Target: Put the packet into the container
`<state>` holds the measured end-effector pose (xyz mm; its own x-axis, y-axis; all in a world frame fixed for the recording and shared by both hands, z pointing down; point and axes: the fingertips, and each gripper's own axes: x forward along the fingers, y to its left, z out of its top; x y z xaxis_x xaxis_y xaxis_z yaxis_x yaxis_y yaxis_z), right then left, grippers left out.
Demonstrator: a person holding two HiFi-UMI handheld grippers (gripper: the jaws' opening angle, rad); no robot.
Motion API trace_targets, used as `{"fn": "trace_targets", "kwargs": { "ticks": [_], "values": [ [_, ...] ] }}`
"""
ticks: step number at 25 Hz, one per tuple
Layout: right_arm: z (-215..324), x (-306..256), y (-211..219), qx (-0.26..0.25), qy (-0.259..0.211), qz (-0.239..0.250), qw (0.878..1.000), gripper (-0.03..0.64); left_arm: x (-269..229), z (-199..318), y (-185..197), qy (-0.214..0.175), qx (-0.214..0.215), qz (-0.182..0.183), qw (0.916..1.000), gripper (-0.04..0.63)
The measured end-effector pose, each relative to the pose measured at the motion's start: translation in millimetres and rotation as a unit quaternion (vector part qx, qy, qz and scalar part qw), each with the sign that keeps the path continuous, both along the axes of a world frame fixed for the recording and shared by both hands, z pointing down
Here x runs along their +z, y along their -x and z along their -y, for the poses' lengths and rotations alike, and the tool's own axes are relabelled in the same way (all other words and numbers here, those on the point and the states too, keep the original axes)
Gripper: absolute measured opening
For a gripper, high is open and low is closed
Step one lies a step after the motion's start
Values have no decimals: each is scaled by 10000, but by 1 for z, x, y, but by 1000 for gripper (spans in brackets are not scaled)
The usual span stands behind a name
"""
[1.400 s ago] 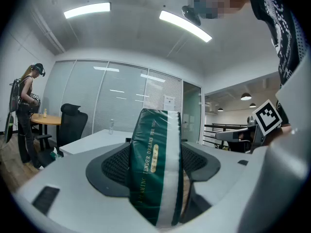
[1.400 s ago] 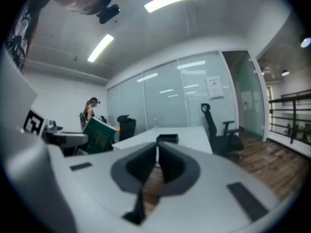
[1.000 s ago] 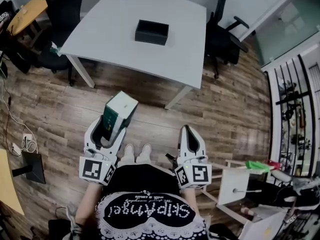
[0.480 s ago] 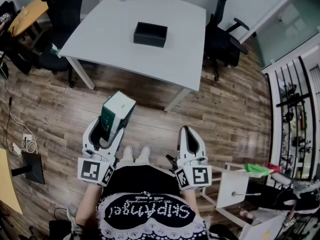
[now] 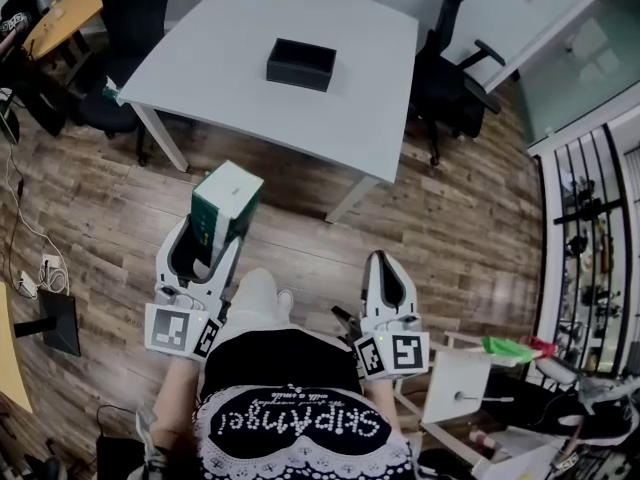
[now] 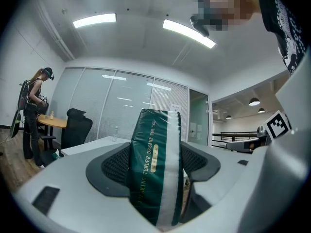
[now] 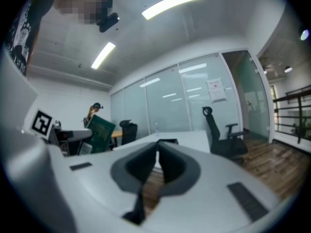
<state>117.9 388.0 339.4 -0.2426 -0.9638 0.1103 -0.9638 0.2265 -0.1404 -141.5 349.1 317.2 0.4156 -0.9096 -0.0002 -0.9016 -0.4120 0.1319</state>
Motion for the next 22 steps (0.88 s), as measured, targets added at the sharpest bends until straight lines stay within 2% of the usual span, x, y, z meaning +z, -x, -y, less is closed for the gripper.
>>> {"fn": "trace_targets", "kwargs": {
  "ticks": [8,13,22],
  "values": [
    [30,4,10,-42,119,56,9999,38,-1,28,8,44,-48,-29,10000,345],
    [70,8,28,11,213,59,9998,38,-1,70,23,70,45,-85,9999,345],
    [146,-10,66,272,47,35,9996,38,-9,150,52,55,434,-126,9990,345]
  ]
}}
